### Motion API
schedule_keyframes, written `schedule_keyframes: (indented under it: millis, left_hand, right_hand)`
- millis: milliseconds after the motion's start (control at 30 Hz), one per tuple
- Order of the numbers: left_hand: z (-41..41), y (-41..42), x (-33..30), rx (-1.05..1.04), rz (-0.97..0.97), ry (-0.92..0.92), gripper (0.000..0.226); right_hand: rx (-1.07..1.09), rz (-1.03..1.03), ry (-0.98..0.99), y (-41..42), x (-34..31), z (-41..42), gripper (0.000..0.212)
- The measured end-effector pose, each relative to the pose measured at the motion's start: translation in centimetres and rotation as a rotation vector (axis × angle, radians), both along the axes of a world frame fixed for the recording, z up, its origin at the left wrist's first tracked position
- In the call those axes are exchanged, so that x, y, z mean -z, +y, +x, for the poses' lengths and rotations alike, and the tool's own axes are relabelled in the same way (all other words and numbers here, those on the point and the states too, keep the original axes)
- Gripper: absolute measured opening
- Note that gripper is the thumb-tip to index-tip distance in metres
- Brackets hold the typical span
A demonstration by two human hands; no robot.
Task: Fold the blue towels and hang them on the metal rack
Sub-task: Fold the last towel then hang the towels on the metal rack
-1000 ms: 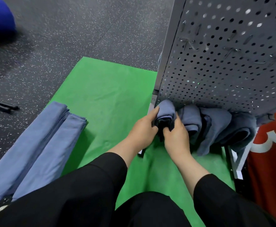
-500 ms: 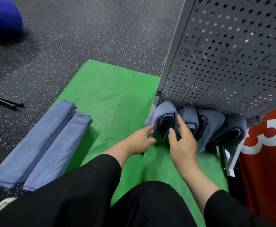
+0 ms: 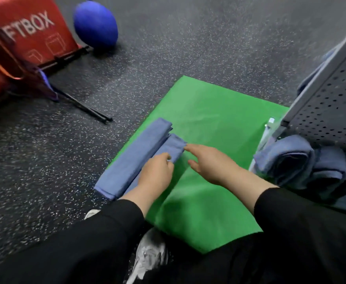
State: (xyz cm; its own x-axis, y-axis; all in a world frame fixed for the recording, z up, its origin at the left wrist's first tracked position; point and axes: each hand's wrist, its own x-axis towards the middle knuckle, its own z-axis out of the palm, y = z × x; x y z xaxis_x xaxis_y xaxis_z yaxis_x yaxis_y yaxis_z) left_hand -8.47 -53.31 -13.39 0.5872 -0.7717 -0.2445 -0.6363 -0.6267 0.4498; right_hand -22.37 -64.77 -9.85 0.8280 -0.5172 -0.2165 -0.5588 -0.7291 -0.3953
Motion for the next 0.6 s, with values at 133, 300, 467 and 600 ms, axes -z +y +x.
schedule_keyframes:
  millis: [133,300,467,600]
  left_hand:
    - [4.1,3.1,0.9,-0.077,-0.023,-0.093,0.024]
    - [8.3,4.0,1.3,-0.148,0.000,-0.255,0.026]
    - [11.6,3.9,2.7,-0.185,0.145,-0.179,0.037]
    - [13.1,3.2,3.8,-0.196,0.140,-0.078,0.039]
  right_hand:
    - [-0.133,-0.010,0.115,2.0,2.7,3.4,0.056]
    - [-0.236,-0.075,0.134,2.8,5.6,6.7,0.057]
    - [-0.249,-0.108,0.125,3.1,7.1,9.9,0.058]
    - [-0.278,-0.124,0.177,3.4,7.6,11.8,0.058]
